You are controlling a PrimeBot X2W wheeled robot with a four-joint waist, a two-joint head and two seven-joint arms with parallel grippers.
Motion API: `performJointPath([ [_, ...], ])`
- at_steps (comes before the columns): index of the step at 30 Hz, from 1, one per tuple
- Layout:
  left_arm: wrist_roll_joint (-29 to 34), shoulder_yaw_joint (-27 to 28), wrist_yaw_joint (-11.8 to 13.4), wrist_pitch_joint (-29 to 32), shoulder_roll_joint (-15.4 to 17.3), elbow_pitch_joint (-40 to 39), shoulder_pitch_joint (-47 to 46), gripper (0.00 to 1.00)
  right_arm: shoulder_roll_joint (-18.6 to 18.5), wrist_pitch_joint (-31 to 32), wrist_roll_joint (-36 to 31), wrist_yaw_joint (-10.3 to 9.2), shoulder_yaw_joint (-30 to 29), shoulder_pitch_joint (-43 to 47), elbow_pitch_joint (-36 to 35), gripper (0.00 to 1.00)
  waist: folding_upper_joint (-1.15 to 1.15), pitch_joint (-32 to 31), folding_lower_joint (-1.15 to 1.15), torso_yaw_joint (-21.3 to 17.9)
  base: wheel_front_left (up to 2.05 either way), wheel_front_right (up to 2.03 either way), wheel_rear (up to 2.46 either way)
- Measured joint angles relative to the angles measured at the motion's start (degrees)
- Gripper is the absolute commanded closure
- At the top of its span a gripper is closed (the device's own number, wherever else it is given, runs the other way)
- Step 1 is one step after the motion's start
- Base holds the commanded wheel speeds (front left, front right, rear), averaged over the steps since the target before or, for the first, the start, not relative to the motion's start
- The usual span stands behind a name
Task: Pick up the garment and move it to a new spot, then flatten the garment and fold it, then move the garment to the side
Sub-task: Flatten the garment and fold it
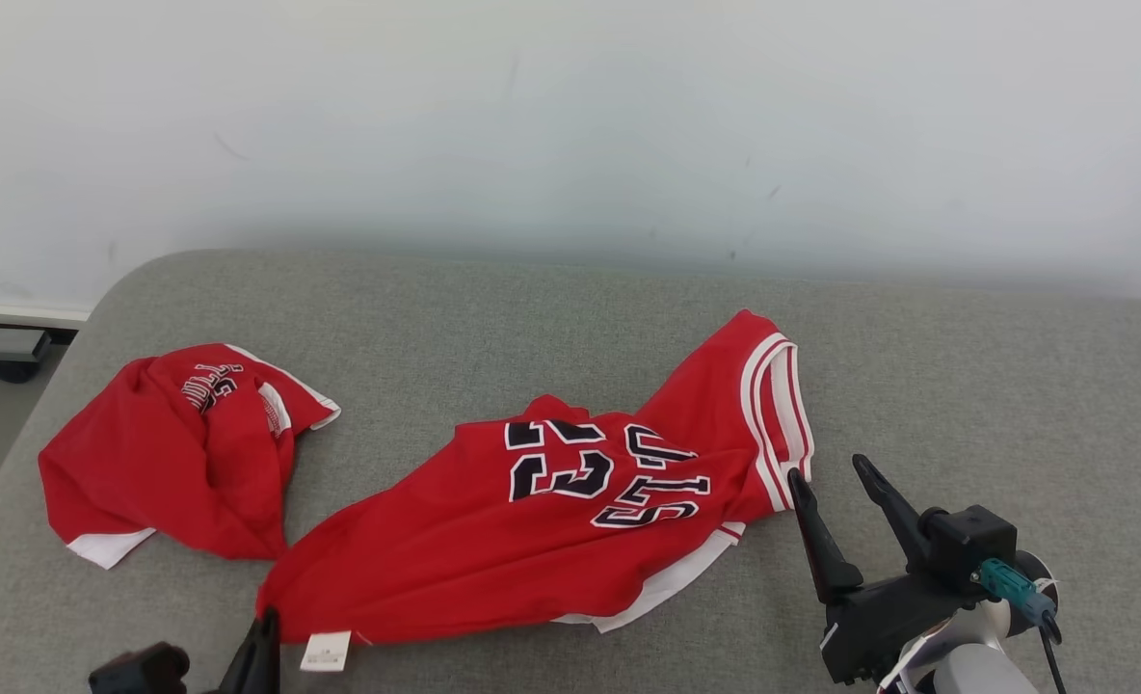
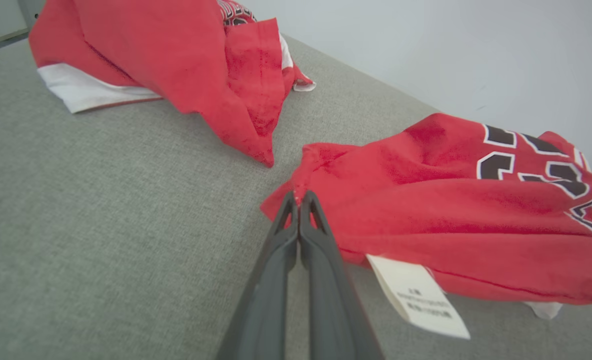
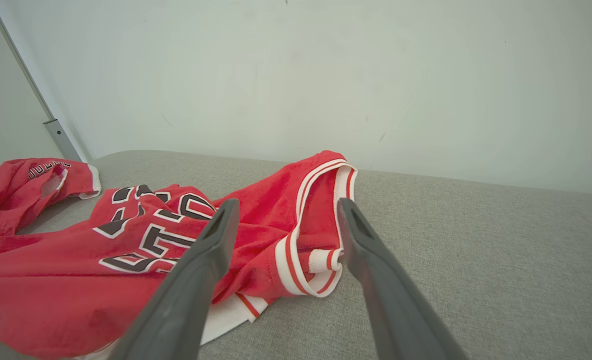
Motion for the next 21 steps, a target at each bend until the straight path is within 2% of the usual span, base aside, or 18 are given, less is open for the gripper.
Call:
performJointPath([
  [8, -3.19, 0.58, -1.65, 0.03, -2.64, 8.09, 1.25, 1.0, -0.01, 0.0, -0.04, 0.0, 0.11, -0.34, 0.62, 0.0, 0.0, -0.44, 0.0, -0.78, 0.0, 0.0, 0.0],
  [9, -3.26, 0.4, -2.07, -0.09, -2.78, 9.54, 1.21, 0.92, -0.02, 0.0, -0.04, 0.0, 0.18, -0.38, 0.66, 0.0, 0.0, -0.48, 0.0, -0.93, 0.0, 0.0, 0.0],
  [10, -3.24, 0.36, -2.18, -0.23, -2.93, 10.83, 1.19, 0.66, -0.02, 0.0, -0.04, 0.0, 0.23, -0.42, 0.69, 0.0, 0.0, -0.52, 0.0, -1.07, 0.0, 0.0, 0.0],
  [11, -3.25, 0.52, -2.48, -0.66, -3.18, 11.65, 1.1, 0.01, -0.01, 0.0, -0.04, 0.0, 0.22, -0.44, 0.73, 0.0, 0.0, -0.57, 0.0, -1.19, 0.0, 0.0, 0.0],
  [17, -2.35, 2.55, -3.08, -2.2, -3.38, 13.81, -0.26, 0.0, -0.01, 0.0, -0.05, -0.01, 0.2, -0.46, 0.8, 0.0, 0.0, -0.72, 0.0, -1.61, 0.0, 0.0, 0.0],
  [21, 0.62, 6.62, -2.53, -2.37, -3.05, 9.77, -0.57, 0.0, -0.04, 0.49, -0.18, -0.01, 0.63, -0.44, 2.09, 0.0, 0.0, -0.68, 0.0, -1.44, 0.0, 0.0, 0.0],
])
